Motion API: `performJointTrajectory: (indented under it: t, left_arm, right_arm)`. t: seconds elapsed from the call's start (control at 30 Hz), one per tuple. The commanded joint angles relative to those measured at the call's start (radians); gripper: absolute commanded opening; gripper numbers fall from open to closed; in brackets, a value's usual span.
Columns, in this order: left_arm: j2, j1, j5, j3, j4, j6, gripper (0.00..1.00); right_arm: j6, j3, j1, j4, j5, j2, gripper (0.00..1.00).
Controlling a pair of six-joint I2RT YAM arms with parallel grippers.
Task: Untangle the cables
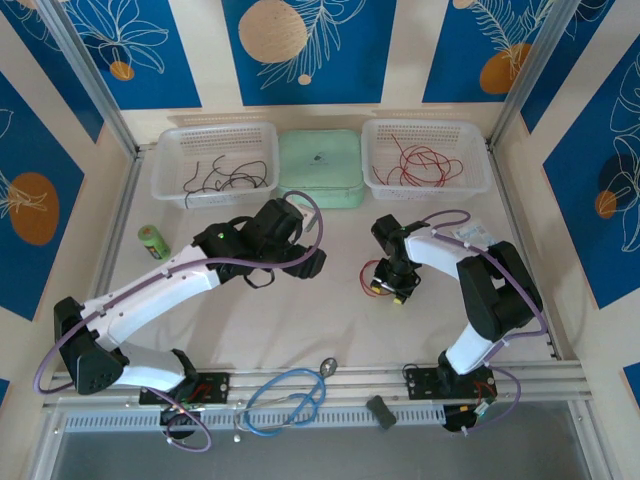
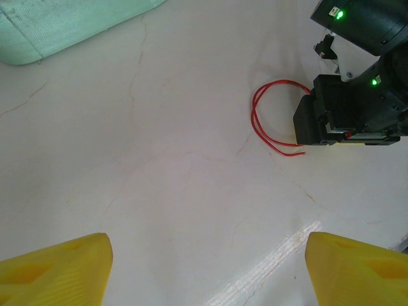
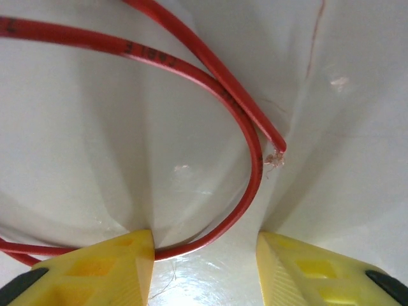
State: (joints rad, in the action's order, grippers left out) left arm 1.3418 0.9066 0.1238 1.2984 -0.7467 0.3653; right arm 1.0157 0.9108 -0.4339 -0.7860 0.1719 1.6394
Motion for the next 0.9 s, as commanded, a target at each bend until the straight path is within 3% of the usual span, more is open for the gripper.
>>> performJointTrajectory:
  t: [0.0,0.13,0.3,0.47,0.67,0.87]
  left_arm:
    - [-0.023,-0.009,-0.022,-0.01,0.009,-0.014,0.78]
    - [-0.023,-0.011,-0.027,-0.017,0.016,-0.017,0.78]
    - [-0.042,-0.011,-0.021,-0.037,0.016,-0.015,0.78]
    - [-0.076,-0.01,-0.017,-0.058,0.006,-0.008,0.78]
    - [-0.105,-0.011,-0.009,-0.093,0.014,0.011,0.78]
    - [-0.12,-0.011,-0.023,-0.126,0.044,0.032,0.75]
  right_arm:
    - [0.015,-0.005,0.033,0.058,0.081,0.018,0.43]
    - [-0.017,0.038,0.061,0.049,0.087,0.06,0.34]
    - [-0.068,0.086,0.06,0.044,0.074,0.103,0.0]
    - [-0.177,0.116,0.099,0.007,0.076,-0.042,0.0]
    - [-0.406,0.35,0.144,-0.136,0.148,-0.308,0.0]
    - [-0.564,0.593,0.298,-0.148,0.15,-0.295,0.0]
